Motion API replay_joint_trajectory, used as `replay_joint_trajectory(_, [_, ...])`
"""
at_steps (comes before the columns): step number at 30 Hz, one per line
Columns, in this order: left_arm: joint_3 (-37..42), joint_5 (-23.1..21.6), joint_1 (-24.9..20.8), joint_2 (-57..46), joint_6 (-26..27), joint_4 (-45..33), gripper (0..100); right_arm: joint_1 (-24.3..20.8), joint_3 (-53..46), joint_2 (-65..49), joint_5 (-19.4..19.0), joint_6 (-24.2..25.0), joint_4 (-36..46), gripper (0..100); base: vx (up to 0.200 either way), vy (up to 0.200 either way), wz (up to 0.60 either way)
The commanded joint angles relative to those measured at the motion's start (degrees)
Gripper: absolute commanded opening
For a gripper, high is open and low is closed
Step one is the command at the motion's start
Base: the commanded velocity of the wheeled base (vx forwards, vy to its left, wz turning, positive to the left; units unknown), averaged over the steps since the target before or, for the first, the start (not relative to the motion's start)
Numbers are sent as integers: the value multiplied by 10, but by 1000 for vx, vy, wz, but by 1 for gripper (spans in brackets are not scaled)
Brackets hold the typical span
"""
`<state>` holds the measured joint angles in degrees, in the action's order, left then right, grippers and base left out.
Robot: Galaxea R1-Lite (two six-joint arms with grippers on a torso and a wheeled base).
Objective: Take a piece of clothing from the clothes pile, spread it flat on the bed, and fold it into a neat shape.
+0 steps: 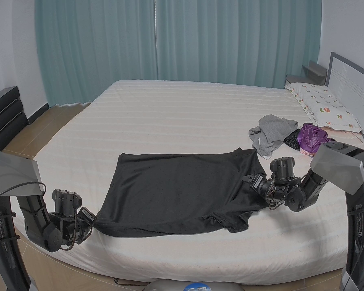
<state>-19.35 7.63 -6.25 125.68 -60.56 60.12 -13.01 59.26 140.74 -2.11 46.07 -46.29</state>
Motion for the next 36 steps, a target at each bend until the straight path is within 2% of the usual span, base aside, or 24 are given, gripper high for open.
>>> replay_joint_trajectory(1, [0,-2,4,1,0,0,0,13,-49,-72,-6,-19,-3,100,0,0,0])
replay_joint_trajectory(3, [0,-2,5,1,-1,0,0,13,-53,-77,-6,-22,-4,100,0,0,0])
replay_joint_trajectory(4, [1,-3,5,0,0,0,0,8,-102,-102,-6,-56,-8,100,0,0,0])
replay_joint_trajectory(7, [2,-4,5,0,0,0,0,-4,-150,-122,-5,-77,-23,100,0,0,0])
replay_joint_trajectory(15, [4,-4,5,-1,0,0,0,-56,-280,-121,-5,-79,-94,100,0,0,0])
replay_joint_trajectory(24, [7,-5,5,-1,2,0,0,-87,-260,-71,1,-80,-95,100,0,0,0])
replay_joint_trajectory(32, [5,-5,5,-1,3,0,0,-87,-212,-39,9,-85,-87,100,0,0,0])
replay_joint_trajectory(33, [5,-5,5,0,3,0,0,-88,-207,-32,15,-89,-87,0,0,0,0])
replay_joint_trajectory(36, [6,-5,5,0,3,0,0,-88,-194,-19,30,-104,-92,0,0,0,0])
